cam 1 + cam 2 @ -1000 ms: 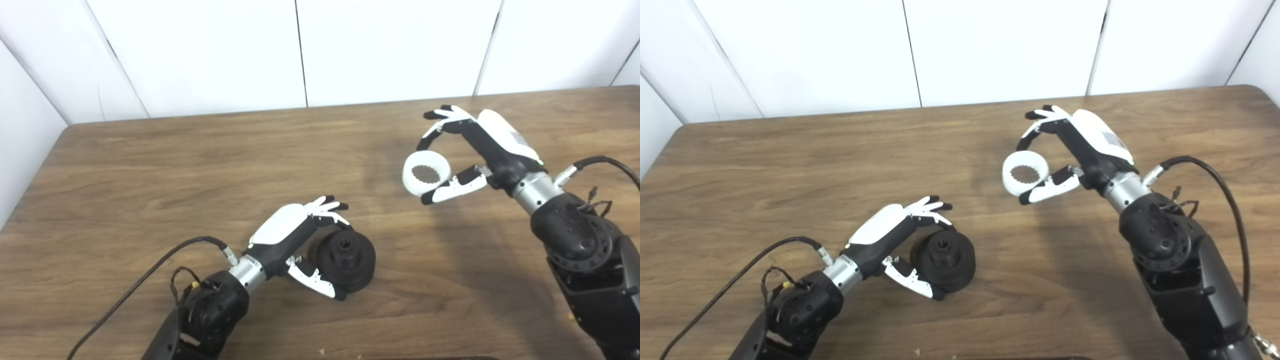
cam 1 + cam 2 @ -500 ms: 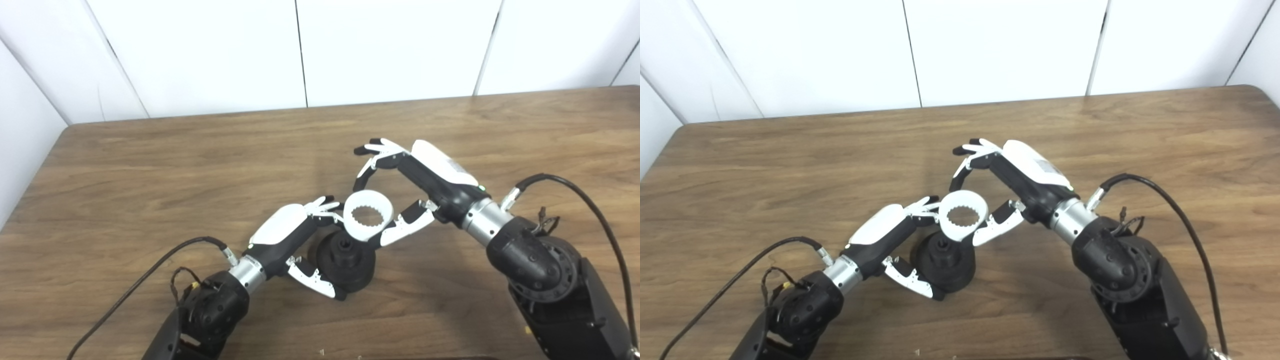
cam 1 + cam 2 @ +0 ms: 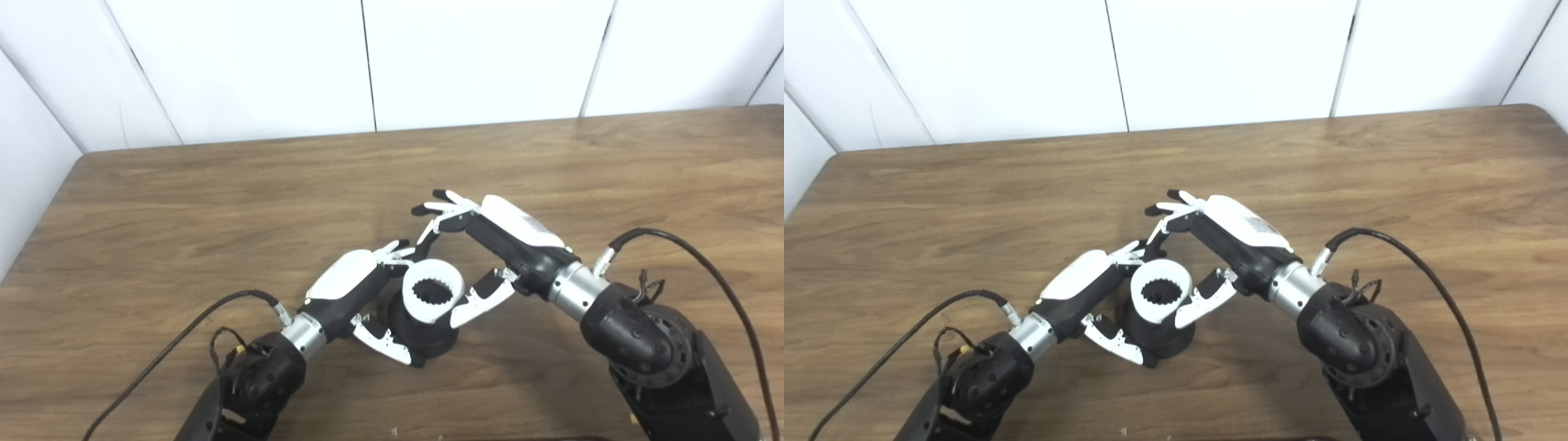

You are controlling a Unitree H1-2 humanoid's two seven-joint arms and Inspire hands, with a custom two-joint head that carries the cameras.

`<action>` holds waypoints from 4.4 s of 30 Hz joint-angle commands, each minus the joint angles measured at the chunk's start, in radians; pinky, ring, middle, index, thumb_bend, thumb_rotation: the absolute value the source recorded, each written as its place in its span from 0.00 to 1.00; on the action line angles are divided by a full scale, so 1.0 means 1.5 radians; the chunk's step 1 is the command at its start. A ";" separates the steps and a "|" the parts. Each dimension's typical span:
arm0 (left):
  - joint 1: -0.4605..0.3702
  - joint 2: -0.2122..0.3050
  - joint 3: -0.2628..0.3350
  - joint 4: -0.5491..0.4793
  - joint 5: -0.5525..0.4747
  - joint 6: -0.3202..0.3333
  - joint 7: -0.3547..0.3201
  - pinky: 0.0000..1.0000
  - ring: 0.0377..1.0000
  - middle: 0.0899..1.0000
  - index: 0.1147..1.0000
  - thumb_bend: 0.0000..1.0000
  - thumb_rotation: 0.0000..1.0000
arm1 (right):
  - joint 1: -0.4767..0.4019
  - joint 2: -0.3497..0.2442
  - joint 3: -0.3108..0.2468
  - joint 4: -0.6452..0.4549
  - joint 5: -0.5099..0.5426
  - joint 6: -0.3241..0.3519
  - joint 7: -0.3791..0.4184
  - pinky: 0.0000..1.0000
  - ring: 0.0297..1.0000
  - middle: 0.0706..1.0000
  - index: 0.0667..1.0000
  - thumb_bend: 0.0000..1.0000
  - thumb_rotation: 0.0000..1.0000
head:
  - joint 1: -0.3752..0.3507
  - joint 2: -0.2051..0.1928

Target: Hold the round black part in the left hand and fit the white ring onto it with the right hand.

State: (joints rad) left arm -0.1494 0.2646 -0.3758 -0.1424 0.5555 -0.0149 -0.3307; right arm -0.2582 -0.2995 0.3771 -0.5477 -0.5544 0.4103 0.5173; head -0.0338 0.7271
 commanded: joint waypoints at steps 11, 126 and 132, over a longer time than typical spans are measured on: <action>-0.019 -0.001 0.000 -0.004 0.016 -0.005 0.010 0.96 1.00 0.92 0.57 0.89 0.25 | -0.018 0.005 0.007 0.017 -0.002 -0.030 -0.010 1.00 1.00 0.89 0.45 0.52 0.15 | 0.000 0.001; -0.001 0.044 0.114 -0.090 -0.068 0.074 -0.038 0.94 1.00 0.96 0.94 1.00 0.28 | -0.018 -0.017 -0.075 0.091 0.017 -0.056 -0.026 0.87 0.96 0.90 0.74 1.00 0.32 | 0.018 -0.001; 0.041 0.049 0.183 -0.099 -0.159 0.086 -0.033 0.98 1.00 1.00 0.98 1.00 0.34 | 0.003 -0.017 -0.107 0.103 0.029 -0.064 -0.056 0.84 0.93 0.91 0.79 1.00 0.36 | 0.013 -0.001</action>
State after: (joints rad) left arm -0.0878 0.3217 -0.1355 -0.2548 0.3685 0.1149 -0.4040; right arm -0.2428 -0.3247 0.2379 -0.3797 -0.5271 0.3358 0.4686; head -0.0138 0.7241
